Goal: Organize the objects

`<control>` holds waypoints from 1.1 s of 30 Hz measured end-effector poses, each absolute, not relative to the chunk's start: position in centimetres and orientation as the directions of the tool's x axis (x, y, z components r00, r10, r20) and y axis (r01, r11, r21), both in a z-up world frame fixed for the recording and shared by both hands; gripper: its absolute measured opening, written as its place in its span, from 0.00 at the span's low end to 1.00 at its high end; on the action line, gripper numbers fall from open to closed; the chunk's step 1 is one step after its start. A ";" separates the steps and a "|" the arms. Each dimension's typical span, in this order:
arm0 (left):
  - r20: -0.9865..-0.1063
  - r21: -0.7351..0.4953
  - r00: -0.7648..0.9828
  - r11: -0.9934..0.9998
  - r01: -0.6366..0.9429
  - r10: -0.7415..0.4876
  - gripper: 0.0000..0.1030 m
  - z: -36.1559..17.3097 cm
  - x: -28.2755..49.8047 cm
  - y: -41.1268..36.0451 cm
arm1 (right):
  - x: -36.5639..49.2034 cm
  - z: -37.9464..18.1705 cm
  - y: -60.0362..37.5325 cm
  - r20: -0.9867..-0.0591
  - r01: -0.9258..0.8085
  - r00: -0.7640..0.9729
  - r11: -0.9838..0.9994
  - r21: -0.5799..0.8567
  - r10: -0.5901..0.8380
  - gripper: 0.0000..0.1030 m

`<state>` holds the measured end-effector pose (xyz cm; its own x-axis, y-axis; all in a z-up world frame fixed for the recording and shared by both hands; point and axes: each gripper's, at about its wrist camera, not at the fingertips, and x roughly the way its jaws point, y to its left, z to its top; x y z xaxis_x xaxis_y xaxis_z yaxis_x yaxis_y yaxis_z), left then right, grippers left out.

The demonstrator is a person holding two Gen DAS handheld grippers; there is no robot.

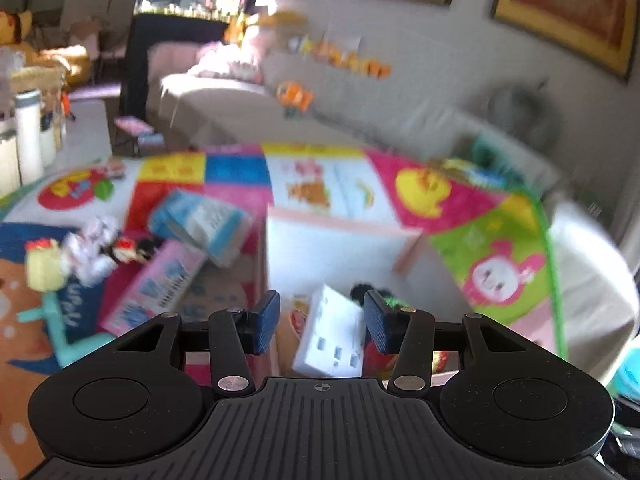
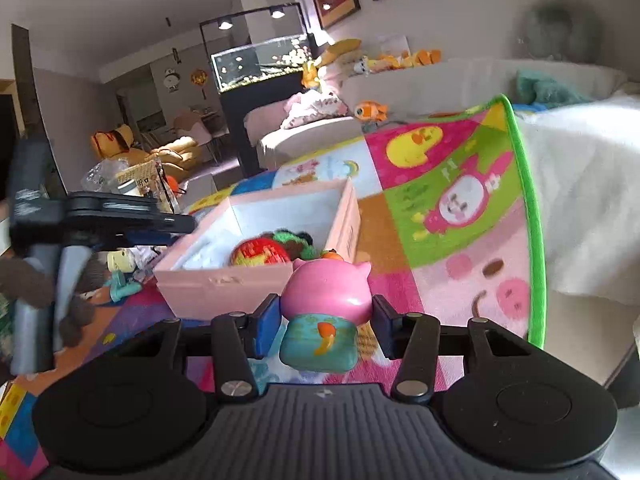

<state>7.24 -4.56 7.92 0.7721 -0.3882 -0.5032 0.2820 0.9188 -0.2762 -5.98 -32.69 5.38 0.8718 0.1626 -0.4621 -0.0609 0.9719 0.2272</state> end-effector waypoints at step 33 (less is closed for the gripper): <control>-0.468 -0.572 0.869 0.805 -0.158 -0.162 0.49 2.3 10.3 20.0 | 31.6 4.5 -3.9 -0.782 -0.141 0.623 0.986 -0.090 0.018 0.84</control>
<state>10.29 19.96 2.28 0.8690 -0.1617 -0.4677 -0.1582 0.8047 -0.5722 31.64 -3.90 4.54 0.6229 0.0179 -0.7821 -0.1413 0.9859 -0.0900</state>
